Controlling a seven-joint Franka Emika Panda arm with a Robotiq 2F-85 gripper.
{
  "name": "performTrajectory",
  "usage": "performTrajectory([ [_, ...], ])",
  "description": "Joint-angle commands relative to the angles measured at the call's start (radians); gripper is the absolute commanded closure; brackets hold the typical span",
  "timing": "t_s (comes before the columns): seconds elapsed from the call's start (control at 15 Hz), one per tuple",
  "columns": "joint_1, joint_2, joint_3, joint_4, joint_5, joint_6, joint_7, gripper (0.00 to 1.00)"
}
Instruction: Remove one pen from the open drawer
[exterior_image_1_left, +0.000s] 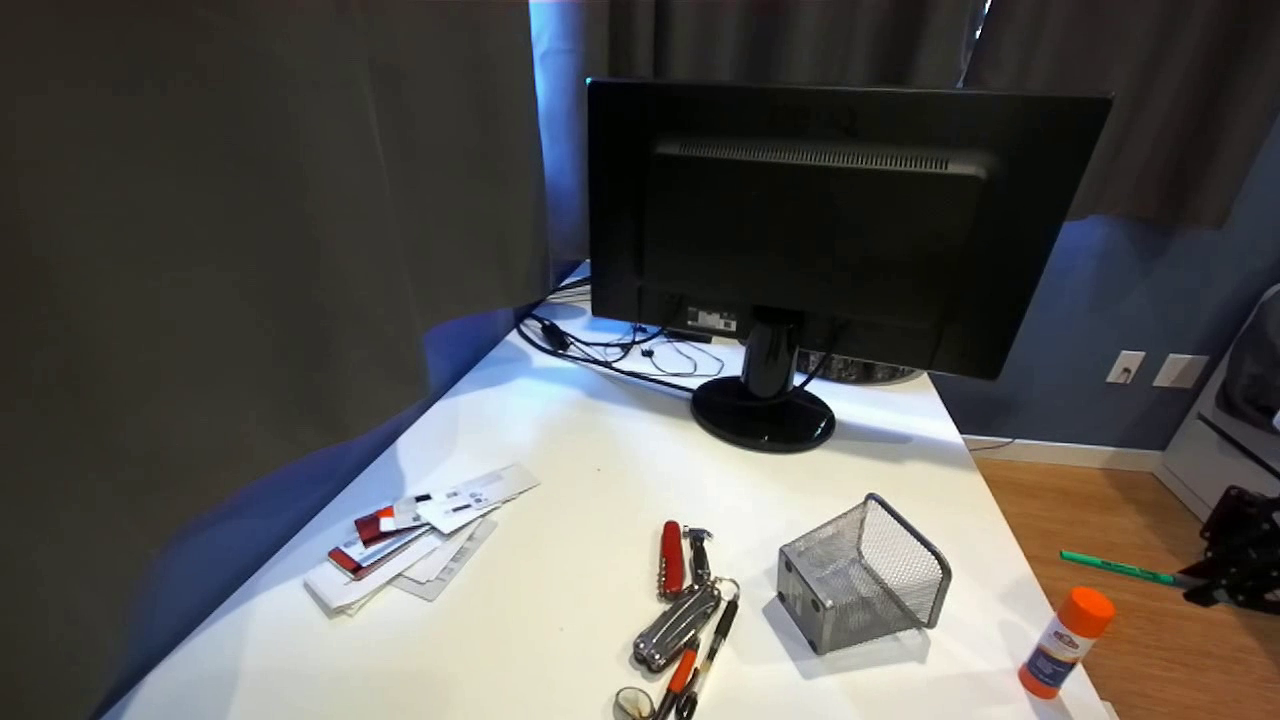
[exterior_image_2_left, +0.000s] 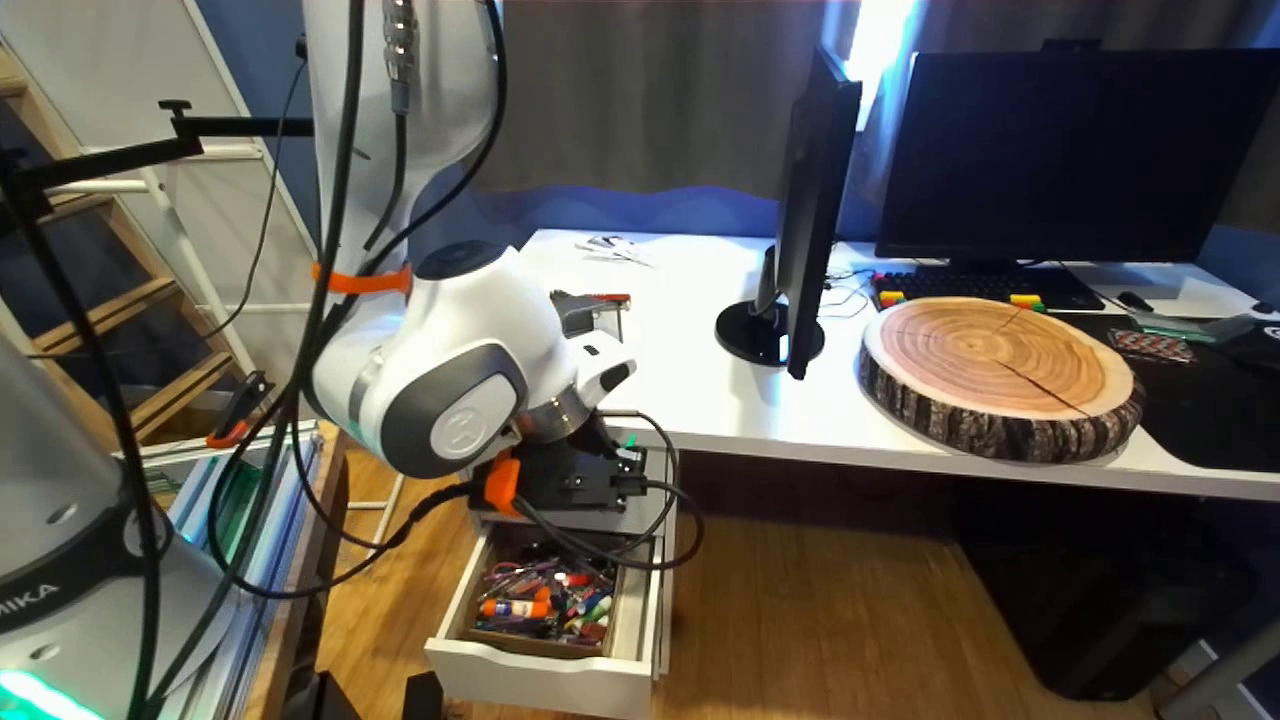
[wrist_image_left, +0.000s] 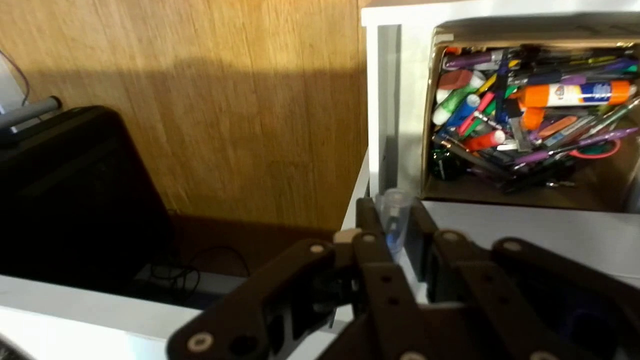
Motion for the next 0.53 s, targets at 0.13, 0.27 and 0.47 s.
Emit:
performTrajectory([
  [0.13, 0.009, -0.072, -0.003, -0.003, -0.098, 0.055, 0.060, 0.96],
  [0.27, 0.018, -0.106, 0.004, -0.002, -0.104, 0.043, 0.083, 0.96],
  [0.47, 0.036, -0.173, 0.045, -0.002, -0.082, -0.051, 0.151, 0.96],
])
